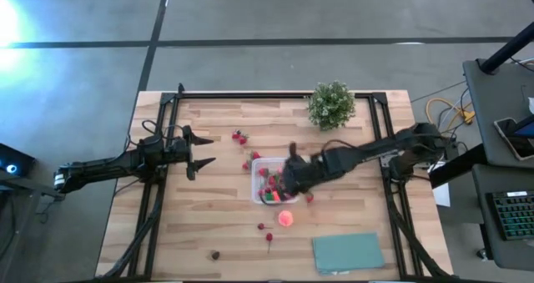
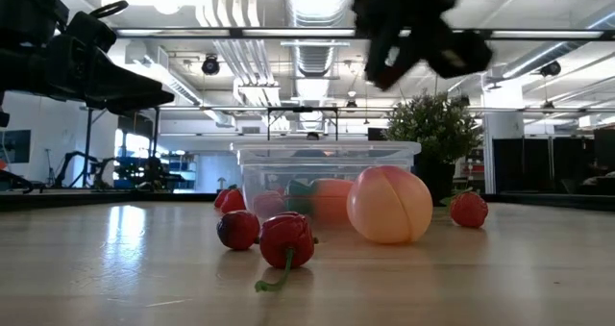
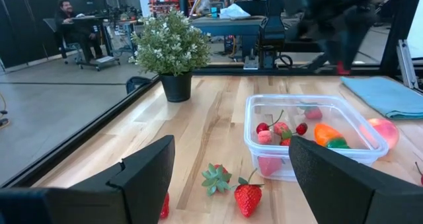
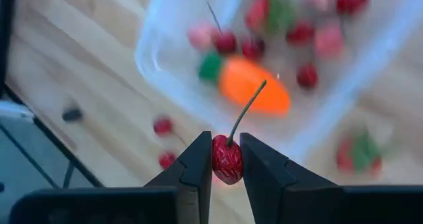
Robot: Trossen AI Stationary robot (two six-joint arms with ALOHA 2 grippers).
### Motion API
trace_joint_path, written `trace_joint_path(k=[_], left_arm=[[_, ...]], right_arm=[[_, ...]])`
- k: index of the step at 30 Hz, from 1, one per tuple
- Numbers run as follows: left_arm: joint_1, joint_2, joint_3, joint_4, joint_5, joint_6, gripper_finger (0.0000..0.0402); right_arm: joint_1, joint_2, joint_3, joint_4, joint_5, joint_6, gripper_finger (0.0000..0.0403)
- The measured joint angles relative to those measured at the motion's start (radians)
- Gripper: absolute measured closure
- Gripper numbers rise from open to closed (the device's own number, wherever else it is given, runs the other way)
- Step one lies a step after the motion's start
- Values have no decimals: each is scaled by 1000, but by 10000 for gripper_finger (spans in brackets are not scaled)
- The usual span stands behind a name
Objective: Pick and placing Produce into tupperware
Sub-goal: Put the cherry into the transparent bin, then put the strawberry into the transparent bin
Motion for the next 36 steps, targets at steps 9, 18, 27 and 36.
trace_joint_path(k=[9, 18, 27, 36], left_arm=[[0, 0, 0, 0, 0, 0, 119], [0, 0, 0, 1, 0, 0, 119], [0, 0, 0, 0, 0, 0, 119], [0, 0, 0, 1, 0, 0, 119]], right_arm=[[-189, 169, 154, -9, 37, -214, 299], [-212, 304, 389, -212, 25, -353, 219], [-172, 219, 366, -569, 8, -296, 214], [-67, 11, 54, -477, -56, 110, 216]])
